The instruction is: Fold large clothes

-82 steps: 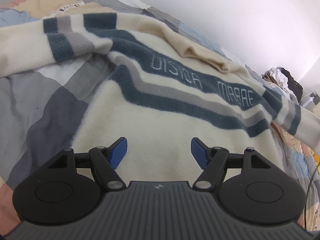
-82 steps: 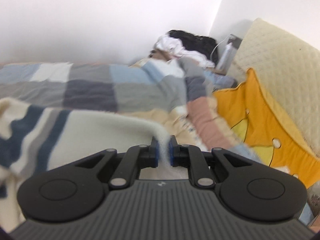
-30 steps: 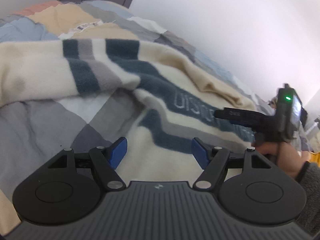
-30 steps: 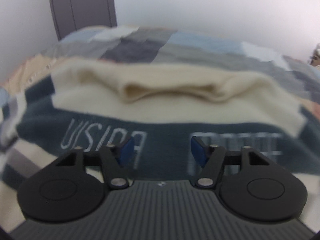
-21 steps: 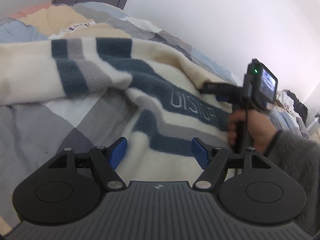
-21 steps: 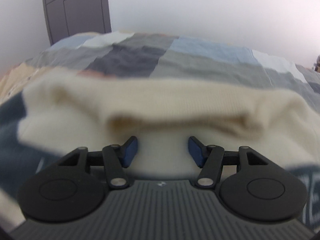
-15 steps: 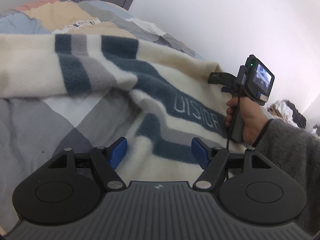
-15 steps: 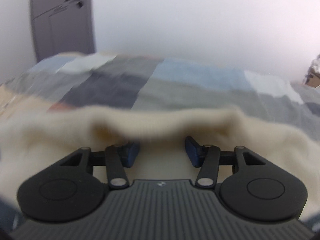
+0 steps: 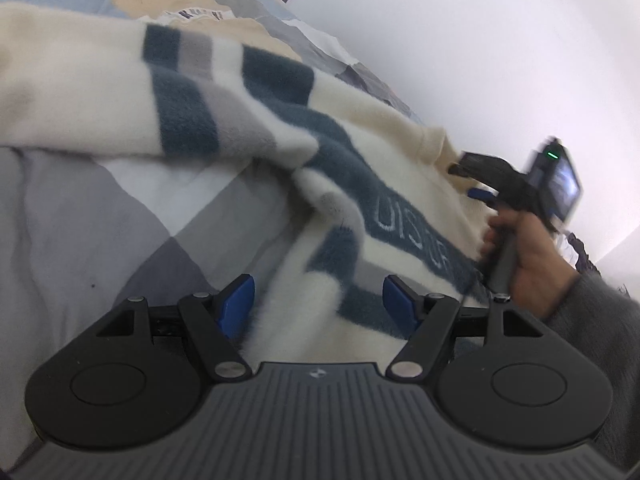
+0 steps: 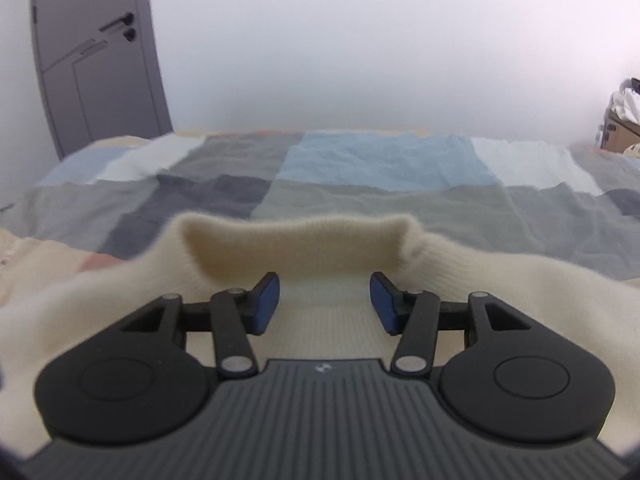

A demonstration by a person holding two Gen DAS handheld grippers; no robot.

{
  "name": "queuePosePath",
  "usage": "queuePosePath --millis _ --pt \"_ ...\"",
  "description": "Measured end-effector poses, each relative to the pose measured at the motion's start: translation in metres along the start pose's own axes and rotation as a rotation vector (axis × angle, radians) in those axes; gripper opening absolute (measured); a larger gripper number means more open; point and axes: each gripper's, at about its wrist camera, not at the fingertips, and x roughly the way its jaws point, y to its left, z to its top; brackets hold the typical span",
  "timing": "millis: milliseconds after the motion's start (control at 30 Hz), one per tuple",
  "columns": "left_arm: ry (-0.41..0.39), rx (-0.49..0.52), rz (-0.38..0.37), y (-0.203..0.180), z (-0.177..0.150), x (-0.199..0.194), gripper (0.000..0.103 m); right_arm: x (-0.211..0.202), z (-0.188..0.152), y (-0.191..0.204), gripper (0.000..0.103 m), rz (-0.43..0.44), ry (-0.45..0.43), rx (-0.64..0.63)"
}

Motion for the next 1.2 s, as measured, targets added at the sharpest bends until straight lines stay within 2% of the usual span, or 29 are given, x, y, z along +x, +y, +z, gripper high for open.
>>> queuePosePath --millis 167,300,467,633,700,767,833,867,967,1067,1200 --pt "-0.005 0.006 0.027 0.001 0.003 -0.013 0.075 -0.076 -0.001 -0.011 0.053 0.058 0.009 -0.021" --pt "0.014 0.011 0.050 0.001 0.002 -0.027 0.075 -0.150 -0.013 -0.026 0.053 0.049 0.061 -0.035" --pt "0.054 -0.002 0.041 0.001 -0.007 -0.045 0.075 -0.236 -0.039 -0.064 0.053 0.030 0.157 0.065" --pt "0.063 0.018 0.012 -0.013 -0.024 -0.069 0.075 -0.303 -0.074 -0.094 0.054 0.010 0.207 0.136" --pt "0.063 0.045 0.014 -0.019 -0.031 -0.078 0.075 -0.317 -0.090 -0.105 0.054 0.008 0.231 0.176" --pt "0.081 0.042 0.012 -0.022 -0.037 -0.085 0.075 -0.327 -0.105 -0.116 0.058 0.002 0.260 0.223" --pt "0.100 -0.013 -0.023 -0.020 -0.041 -0.095 0.075 -0.331 -0.119 -0.126 0.069 0.002 0.282 0.275" --pt "0.101 -0.034 -0.052 -0.019 -0.043 -0.100 0.075 -0.334 -0.125 -0.133 0.069 0.008 0.289 0.303" --pt "0.092 -0.060 -0.061 -0.017 -0.049 -0.116 0.075 -0.340 -0.142 -0.148 0.070 0.068 0.314 0.384" --pt "0.097 -0.051 -0.023 -0.016 -0.055 -0.120 0.075 -0.338 -0.156 -0.154 0.081 0.065 0.330 0.418" --pt "0.115 -0.063 0.022 -0.012 -0.055 -0.112 0.075 -0.329 -0.160 -0.156 0.082 0.062 0.323 0.444"
